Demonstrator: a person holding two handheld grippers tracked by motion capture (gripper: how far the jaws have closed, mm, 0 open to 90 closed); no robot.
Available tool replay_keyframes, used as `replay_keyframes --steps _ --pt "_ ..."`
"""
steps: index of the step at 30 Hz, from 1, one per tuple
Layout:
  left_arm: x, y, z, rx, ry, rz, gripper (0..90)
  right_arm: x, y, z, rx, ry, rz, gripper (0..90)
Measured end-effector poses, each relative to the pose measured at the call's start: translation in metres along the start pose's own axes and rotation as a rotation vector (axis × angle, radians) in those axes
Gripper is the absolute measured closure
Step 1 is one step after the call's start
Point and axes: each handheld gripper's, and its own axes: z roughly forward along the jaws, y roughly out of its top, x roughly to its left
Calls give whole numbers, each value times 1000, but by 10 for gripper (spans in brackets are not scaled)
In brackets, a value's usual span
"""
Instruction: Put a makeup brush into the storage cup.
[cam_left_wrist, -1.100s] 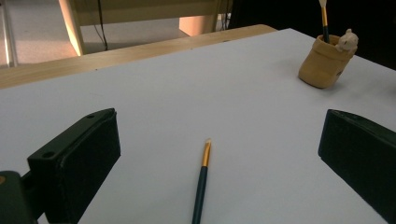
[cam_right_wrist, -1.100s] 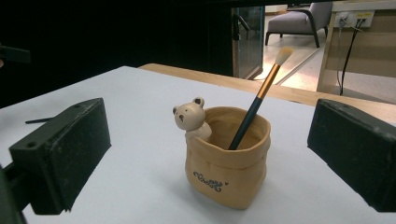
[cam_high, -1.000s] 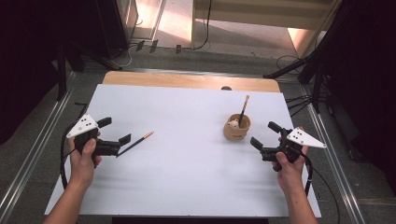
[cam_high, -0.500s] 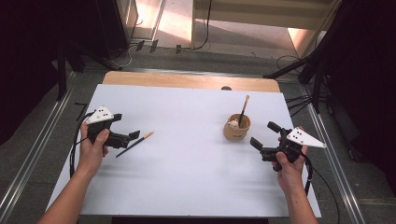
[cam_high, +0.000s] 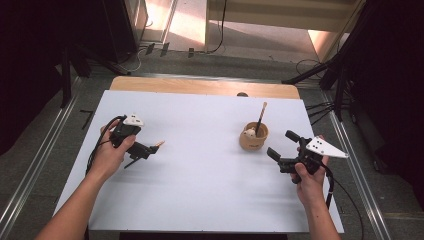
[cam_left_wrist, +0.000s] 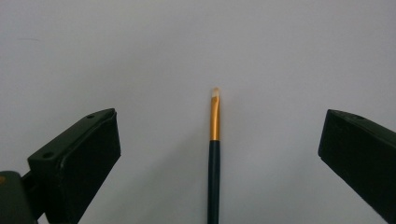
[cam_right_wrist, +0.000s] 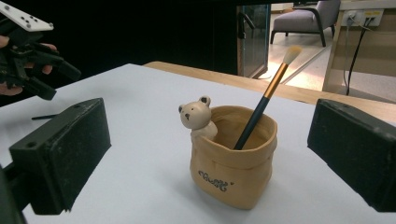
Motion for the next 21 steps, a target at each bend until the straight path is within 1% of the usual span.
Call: replay_keyframes --steps 2,3,5,6,8,9,11,12,13,14,15,17,19,21 --pt "-1 1 4 48 -10 0 0 0 0 0 1 1 -1 0" --pt "-1 2 6 74 -6 5 0 0 0 0 2 0 -2 0" --pt "-1 4 9 135 13 17 0 1 0 0 0 2 2 0" --pt "-2 4 11 156 15 11 0 1 1 -1 0 1 2 0" --pt "-1 6 13 191 38 14 0 0 0 -1 0 3 -3 0" --pt "-2 6 14 205 45 8 2 0 0 -1 0 3 -3 0" --pt "-1 6 15 233 43 -2 6 0 0 -1 3 2 2 0" --pt "-1 6 16 245 56 -3 7 1 0 -1 5 4 2 0" --pt "-1 6 16 251 73 -15 19 1 0 0 5 1 0 0" --pt "0 6 17 261 72 -27 53 1 0 0 4 4 -1 0" --pt "1 6 17 271 62 -34 58 1 0 0 2 4 1 0" --pt "1 6 17 276 70 -34 62 1 0 0 5 5 2 0" --pt "2 6 17 295 67 -49 71 1 0 0 9 3 4 0" --pt "1 7 17 319 91 -42 110 1 0 0 10 3 3 0"
